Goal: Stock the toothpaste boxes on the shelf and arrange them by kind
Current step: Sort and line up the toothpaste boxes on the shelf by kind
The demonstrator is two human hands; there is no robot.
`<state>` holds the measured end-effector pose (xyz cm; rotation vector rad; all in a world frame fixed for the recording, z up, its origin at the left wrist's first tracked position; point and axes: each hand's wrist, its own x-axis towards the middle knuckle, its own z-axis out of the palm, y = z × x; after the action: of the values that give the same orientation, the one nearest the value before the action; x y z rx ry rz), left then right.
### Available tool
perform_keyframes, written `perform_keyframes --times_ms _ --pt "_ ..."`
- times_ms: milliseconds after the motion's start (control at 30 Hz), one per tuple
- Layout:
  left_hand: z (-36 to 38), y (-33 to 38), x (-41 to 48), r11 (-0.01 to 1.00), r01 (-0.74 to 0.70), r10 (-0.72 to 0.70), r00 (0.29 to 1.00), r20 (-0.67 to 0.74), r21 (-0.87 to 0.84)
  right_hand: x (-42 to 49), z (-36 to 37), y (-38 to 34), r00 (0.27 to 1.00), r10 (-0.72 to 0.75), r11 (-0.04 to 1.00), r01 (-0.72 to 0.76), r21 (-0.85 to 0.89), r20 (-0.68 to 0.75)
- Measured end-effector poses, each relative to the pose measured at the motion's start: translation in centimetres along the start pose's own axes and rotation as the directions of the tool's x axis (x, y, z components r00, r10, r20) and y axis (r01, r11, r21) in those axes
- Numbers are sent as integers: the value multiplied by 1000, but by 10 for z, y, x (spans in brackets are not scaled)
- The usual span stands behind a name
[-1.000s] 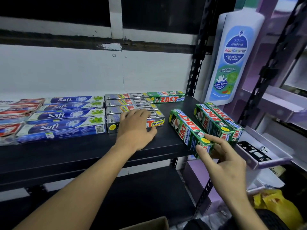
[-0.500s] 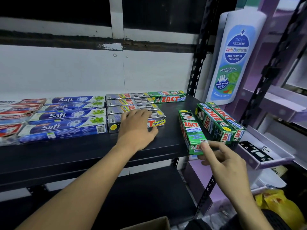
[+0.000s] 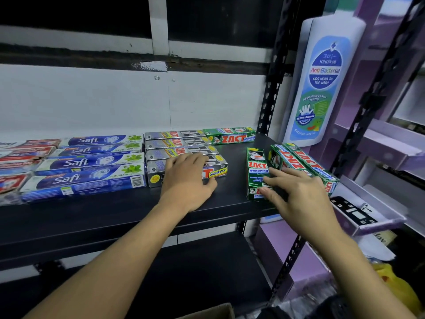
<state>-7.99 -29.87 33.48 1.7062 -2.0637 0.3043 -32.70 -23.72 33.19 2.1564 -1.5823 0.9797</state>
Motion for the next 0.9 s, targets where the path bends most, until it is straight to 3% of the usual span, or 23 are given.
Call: perform_keyframes --times_ms 267,467,667,800,900 --pt "-2 1 0 1000 3 -3 1000 9 -1 62 16 2 988 -13 984 41 -176 155" --pt "-2 1 0 1000 6 -6 1000 14 -7 118 37 9 947 123 953 -29 -300 298" --pt "-3 1 0 1000 5 -5 1000 15 -16 145 65 8 956 104 966 -32 -257 273" --pt "-3 1 -1 999 0 0 1000 12 -34 165 62 16 873 43 995 4 -96 486" --pt "-3 1 -1 999 -2 2 1000 6 -41 171 58 26 809 86 990 -5 -140 581"
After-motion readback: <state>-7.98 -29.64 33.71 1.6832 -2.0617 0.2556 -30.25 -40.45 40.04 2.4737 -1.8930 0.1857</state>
